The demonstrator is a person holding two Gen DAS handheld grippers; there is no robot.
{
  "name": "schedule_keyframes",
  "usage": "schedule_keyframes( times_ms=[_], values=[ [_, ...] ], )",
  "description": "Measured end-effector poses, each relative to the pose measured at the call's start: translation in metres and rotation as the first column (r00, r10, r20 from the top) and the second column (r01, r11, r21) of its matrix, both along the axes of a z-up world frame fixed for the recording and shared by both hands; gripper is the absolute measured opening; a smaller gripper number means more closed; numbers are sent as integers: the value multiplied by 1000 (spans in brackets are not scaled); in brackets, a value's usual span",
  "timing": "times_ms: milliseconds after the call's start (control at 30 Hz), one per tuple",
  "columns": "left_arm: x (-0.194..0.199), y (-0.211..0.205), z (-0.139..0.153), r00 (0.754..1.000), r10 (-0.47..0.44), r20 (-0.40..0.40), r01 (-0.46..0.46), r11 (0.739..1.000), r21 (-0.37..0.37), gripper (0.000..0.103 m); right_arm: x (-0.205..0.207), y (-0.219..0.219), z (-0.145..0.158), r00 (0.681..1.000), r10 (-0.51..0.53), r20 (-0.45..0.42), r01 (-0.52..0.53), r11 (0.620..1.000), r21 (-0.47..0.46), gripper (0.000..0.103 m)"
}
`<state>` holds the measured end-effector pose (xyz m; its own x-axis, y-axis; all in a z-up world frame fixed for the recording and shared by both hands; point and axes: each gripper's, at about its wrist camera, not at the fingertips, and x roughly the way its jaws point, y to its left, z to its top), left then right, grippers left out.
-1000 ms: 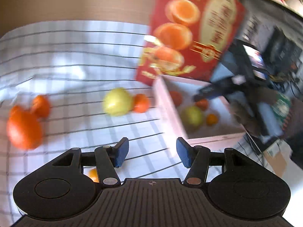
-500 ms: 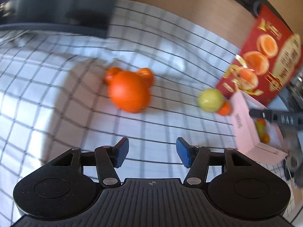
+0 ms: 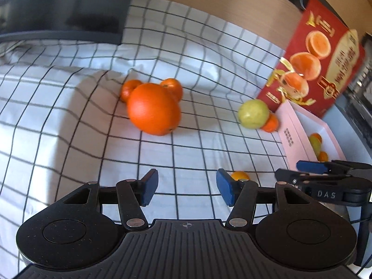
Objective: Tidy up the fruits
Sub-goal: 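Grasp another tangerine on the cloth with the right gripper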
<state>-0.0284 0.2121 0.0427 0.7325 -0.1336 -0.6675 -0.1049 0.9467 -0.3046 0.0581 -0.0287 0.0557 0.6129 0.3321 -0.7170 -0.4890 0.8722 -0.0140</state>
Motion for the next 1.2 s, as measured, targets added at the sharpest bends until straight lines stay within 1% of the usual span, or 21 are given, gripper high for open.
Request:
schedule_keyframes(
  times_ms=[100,300,433,500,600,700,767,867,967,1067,1133,1200],
  values=[
    [1,0,0,1000,-7,10,7,1000,3,60,-6,0,-6,1000,8,-24,-8,1000,30,63],
    [-1,18,-1,999,54,3,-54,998,-10,60,-11,19,-13,998,50,-43,-48,998,45,63],
    [-7,29,0,997,72,4,-72,997,-8,60,-9,39,-8,997,82,3,-82,995,48,62],
    [-11,34,0,997,80,6,-80,997,-15,60,2,51,1,993,115,9,-116,992,57,57],
    [-21,40,1,996,85,6,-85,996,-32,60,32,71,15,991,135,-27,-131,986,107,57],
    [-27,44,1,997,81,2,-81,995,-52,60,73,97,26,988,108,-111,-87,979,182,58],
    [-30,49,2,996,85,1,-85,995,-52,60,101,122,27,983,76,-167,-41,978,205,60],
    [-37,59,5,995,101,6,-101,994,-45,60,130,160,19,980,38,-193,-8,989,151,60],
    [-48,72,5,991,132,5,-132,990,-47,60,149,190,5,978,17,-206,2,996,92,60],
    [-56,85,1,986,169,-7,-169,984,-58,60,163,203,-8,962,20,-274,4,996,90,60],
    [-59,93,-3,981,196,-18,-196,978,-66,60,165,206,-14,954,21,-300,7,996,93,58],
    [-59,98,-6,977,211,-25,-212,974,-74,60,167,210,-21,952,7,-307,15,997,69,53]
  ],
)
